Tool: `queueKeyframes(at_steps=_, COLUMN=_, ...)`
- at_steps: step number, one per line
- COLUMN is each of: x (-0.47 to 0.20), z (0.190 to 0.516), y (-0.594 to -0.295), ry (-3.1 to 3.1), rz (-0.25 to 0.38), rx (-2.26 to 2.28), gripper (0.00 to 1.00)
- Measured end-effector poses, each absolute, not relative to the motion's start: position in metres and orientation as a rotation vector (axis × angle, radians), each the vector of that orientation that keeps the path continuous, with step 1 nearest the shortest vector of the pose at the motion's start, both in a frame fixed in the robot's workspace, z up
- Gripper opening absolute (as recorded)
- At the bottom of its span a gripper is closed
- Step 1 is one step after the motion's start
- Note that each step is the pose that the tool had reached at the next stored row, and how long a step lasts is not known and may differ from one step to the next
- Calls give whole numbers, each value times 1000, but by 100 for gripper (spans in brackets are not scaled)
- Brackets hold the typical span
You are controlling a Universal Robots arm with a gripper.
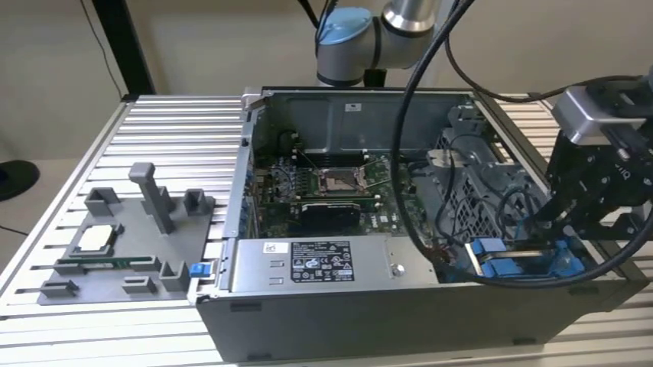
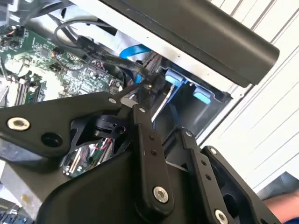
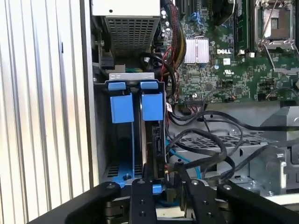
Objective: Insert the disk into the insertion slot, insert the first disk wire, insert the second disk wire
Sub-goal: 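Insert the first disk wire, then insert the second disk wire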
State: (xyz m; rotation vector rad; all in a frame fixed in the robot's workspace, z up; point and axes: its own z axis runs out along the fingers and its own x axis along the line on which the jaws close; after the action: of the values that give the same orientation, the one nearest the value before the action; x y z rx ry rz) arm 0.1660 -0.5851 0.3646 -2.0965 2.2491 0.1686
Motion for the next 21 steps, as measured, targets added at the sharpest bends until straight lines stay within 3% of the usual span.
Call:
queueKeyframes(at_steps=8, x=166, z=387, y=-585, ry=2249, rz=169, rx=-2096, gripper=100)
queueKeyframes(at_steps=21, x=166, z=388, y=-585, ry=2249, rz=169, rx=-2097, gripper=100)
